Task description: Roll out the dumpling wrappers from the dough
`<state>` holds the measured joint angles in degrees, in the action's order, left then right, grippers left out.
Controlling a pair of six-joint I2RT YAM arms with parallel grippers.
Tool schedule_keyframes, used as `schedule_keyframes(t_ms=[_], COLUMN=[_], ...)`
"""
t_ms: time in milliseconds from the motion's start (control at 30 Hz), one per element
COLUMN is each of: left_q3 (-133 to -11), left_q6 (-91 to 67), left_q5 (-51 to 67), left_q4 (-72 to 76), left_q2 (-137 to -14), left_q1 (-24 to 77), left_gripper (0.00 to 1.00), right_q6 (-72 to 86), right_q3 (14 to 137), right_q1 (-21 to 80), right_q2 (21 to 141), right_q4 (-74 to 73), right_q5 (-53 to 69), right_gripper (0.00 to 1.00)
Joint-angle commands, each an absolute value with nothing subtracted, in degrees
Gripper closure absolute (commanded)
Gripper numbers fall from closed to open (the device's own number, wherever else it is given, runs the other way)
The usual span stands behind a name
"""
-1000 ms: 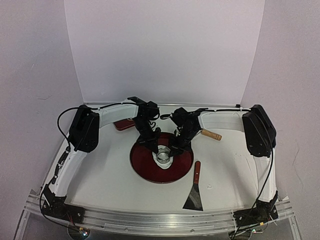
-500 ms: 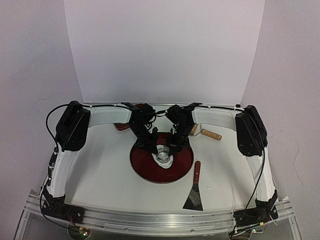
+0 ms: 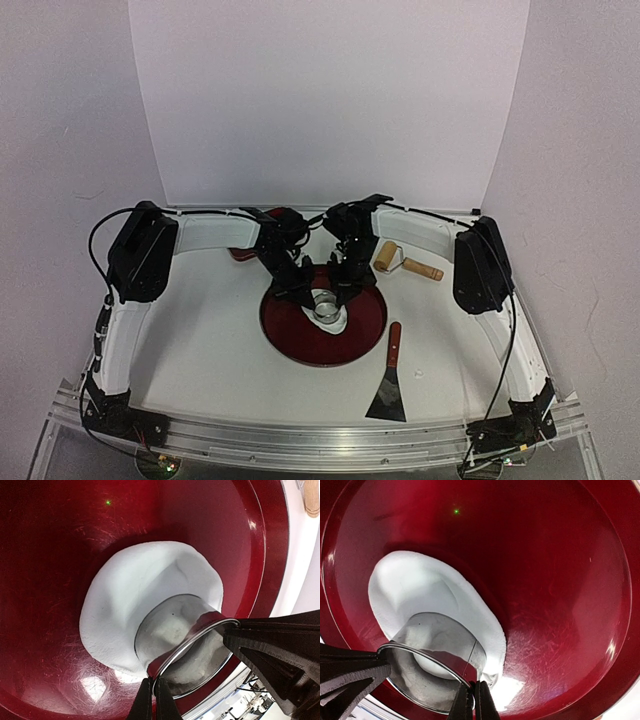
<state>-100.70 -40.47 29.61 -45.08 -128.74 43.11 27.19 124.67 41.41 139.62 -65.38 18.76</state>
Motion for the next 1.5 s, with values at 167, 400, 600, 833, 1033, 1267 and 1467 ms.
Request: schedule_keyframes(t_ms=[167,400,600,833,1033,1267,1467], left_q3=[-96.91,-99.42,-102.32,-106.05,-102.53,-106.75,-110.46], left_q6=[-38.41,-37.96,-36.47,-34.74,-37.88,-39.48,-40.75], left_q5=[37.54,30.29,28.21,28.51,31.8,30.92,32.72], left_q4=[-51.75,-55.16,-55.73,-57.03,-55.53,-59.35,-63.47], left_q2=[-131.33,-132.08,-132.7,-135.86,-135.15,-137.7,-140.29], left_q1=[48.78,47.97,44.35,42.04,42.18,41.12,40.88], left_gripper=[1.0,1.0,1.0,1.0,1.0,1.0,1.0], right_q6=[24.17,32.76,39.39,40.74,38.84,39.95,40.54], right_q3=[129.02,116.06,102.77,99.25,110.16,124.0,116.76], right_q1=[41.51,41.48,41.85,43.07,40.99,38.93,38.76], right_q2=[143.24,137.15,130.99,130.31,135.92,143.43,142.08], right_q4=[-47.64,-50.1,-50.76,-50.73,-52.3,-62.26,-63.48], right_q5=[16.96,16.47,21.62,22.51,20.34,17.52,18.44], right_gripper=[1.0,1.0,1.0,1.0,1.0,1.0,1.0])
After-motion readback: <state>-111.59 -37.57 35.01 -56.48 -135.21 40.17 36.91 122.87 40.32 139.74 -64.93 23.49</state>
